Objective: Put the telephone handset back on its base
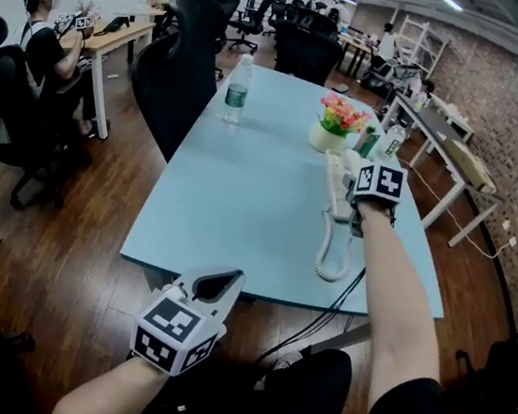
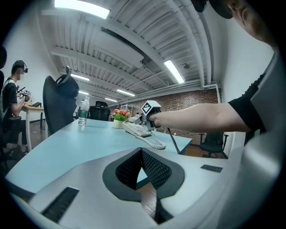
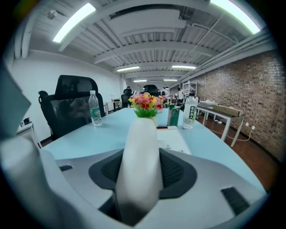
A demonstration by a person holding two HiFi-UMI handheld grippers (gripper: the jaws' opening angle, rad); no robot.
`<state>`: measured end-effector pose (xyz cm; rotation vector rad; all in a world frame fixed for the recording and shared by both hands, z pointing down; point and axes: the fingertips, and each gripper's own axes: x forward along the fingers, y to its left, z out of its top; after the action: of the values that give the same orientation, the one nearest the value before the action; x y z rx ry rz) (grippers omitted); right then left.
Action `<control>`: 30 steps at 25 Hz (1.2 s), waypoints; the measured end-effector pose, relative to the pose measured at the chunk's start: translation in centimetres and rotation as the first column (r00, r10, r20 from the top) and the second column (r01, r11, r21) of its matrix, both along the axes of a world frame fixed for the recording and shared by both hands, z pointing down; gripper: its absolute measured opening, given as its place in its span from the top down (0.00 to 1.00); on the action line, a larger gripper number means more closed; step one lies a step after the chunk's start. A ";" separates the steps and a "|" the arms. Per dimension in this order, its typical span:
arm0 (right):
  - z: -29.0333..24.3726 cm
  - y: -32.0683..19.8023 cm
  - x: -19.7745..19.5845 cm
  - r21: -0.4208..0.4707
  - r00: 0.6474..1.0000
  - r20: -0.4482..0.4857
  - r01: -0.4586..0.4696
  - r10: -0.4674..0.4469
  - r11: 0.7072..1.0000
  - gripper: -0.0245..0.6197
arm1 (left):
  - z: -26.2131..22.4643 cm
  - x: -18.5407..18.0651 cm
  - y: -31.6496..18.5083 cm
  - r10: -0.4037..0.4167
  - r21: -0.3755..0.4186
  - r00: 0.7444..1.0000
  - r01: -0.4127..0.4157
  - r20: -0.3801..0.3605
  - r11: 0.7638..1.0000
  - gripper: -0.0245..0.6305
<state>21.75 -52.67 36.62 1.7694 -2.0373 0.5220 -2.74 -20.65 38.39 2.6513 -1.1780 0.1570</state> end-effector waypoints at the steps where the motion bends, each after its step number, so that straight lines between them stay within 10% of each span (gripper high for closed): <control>1: 0.2 -0.3 -0.2 -0.005 1.000 -0.014 -0.003 0.003 1.000 0.60 | 0.0 -0.1 0.1 -0.003 -0.001 1.000 0.003 -0.002 1.000 0.96; 30: 0.7 -3.5 -2.2 0.011 0.998 -0.058 0.010 -0.009 1.000 0.50 | 0.8 -1.2 -0.5 -0.022 -0.019 1.000 0.022 -0.009 1.000 0.96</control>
<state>19.51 -56.17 37.32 1.7600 -2.0125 0.4523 -3.90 -21.19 39.17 2.6191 -1.1966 0.1505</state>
